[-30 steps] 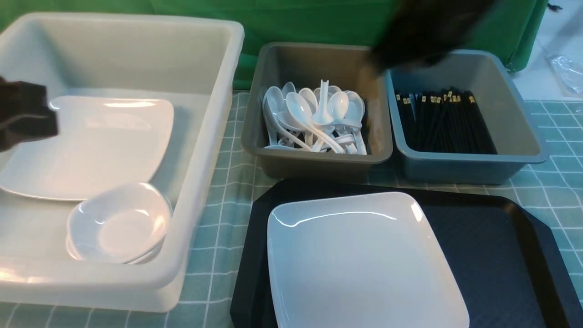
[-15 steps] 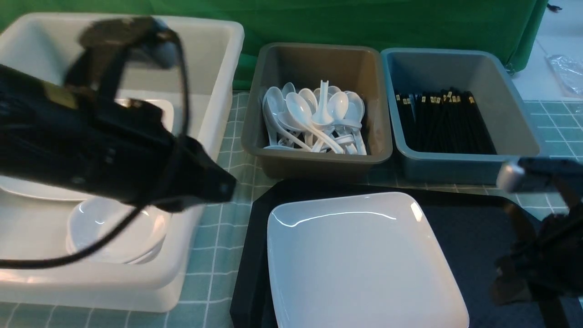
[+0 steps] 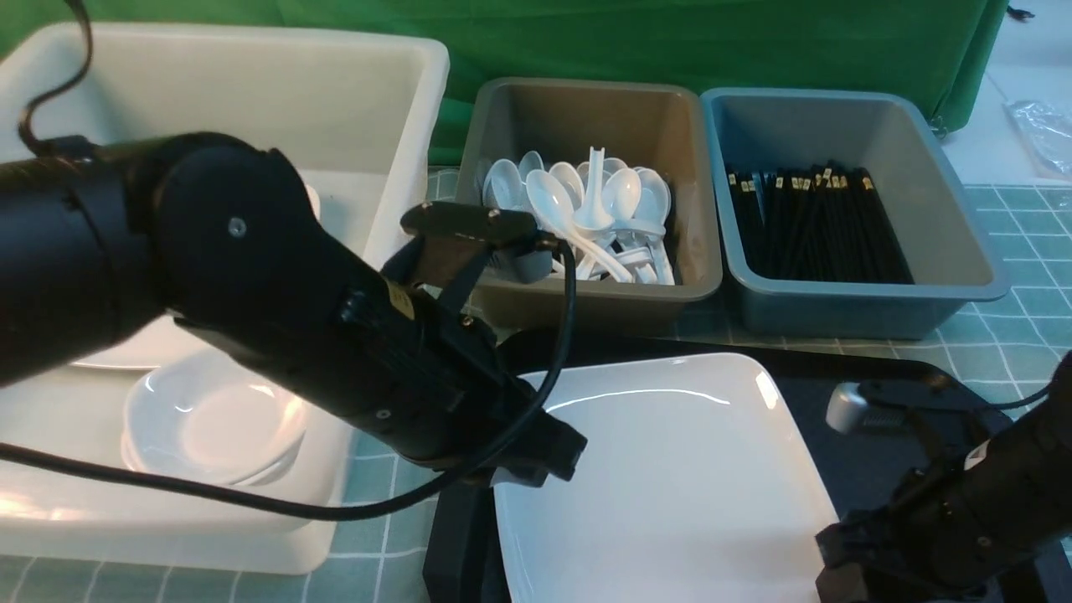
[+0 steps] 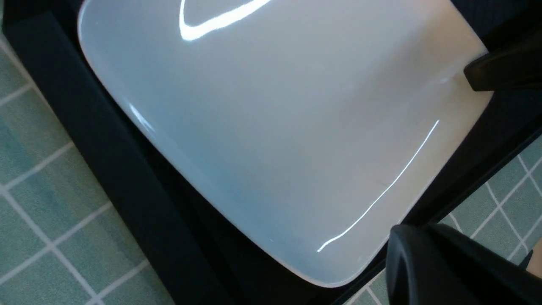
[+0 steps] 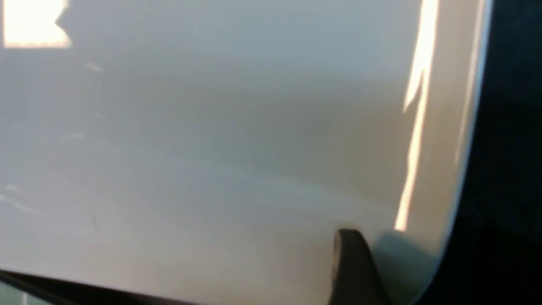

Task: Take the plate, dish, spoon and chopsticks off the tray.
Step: Use the right arm to move the plate from left to right

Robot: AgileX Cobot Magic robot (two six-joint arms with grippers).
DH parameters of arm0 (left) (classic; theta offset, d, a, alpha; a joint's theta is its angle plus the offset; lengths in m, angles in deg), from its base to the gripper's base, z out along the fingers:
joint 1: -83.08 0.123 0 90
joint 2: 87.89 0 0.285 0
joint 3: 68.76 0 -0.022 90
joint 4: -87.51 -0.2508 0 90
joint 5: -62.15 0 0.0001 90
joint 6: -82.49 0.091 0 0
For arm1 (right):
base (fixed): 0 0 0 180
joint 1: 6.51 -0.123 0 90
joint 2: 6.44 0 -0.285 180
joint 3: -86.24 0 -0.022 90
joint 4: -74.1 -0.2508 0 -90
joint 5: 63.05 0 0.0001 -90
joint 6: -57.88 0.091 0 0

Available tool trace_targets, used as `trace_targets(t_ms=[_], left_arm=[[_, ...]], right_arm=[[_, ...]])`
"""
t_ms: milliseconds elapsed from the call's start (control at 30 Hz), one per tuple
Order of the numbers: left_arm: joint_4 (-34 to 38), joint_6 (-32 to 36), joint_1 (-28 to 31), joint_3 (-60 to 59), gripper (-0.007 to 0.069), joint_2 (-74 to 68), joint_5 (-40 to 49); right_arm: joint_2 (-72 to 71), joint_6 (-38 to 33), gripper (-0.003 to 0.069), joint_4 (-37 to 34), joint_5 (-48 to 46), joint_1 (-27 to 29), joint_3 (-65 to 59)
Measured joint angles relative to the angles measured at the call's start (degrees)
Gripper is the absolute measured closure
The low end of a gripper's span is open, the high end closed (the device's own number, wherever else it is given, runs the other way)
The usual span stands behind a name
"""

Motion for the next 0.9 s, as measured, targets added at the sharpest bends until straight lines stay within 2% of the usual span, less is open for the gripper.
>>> trace_targets(t_ms=[67, 100, 133, 333, 533, 733, 800, 900], left_arm=[[0.0, -0.25, 0.0, 0.0, 0.0612, 0.0, -0.05], [0.06, -0.3, 0.0, 0.0, 0.0612, 0.0, -0.16], [0.06, -0.3, 0.0, 0.0, 0.0612, 0.0, -0.32], [0.06, -1.21, 0.0, 0.0, 0.0612, 0.0, -0.44], [0.06, -2.05, 0.0, 0.0, 0.0612, 0.0, -1.08], [1.66, -2.05, -0.06, 0.02, 0.0612, -0.67, -4.09], [1.99, -2.05, -0.83, 0.07, 0.0612, -2.19, -5.65], [1.67, -2.05, -2.02, 0.07, 0.0612, -4.59, -6.64]], right_arm=[[0.73, -0.24, 0.0423, -0.62, 0.44, -0.07, 0.06], [0.81, 0.12, 0.0496, -0.91, 1.66, 0.04, 0.2], [0.75, 0.32, 0.0507, 0.02, 1.81, 0.11, 0.27], [-1.8, 3.58, 0.0513, 4.63, -1.17, 3.06, 0.16], [-8.89, 5.05, 0.0533, 14.12, -9.32, 14.09, 0.04], [-11.16, 5.05, 0.0533, 16.45, -14.09, 17.02, -0.01], [-11.35, 5.05, 0.0501, 16.76, -14.28, 17.21, -0.01], [-11.42, 5.05, 0.0406, 17.42, -14.34, 17.32, -0.01]])
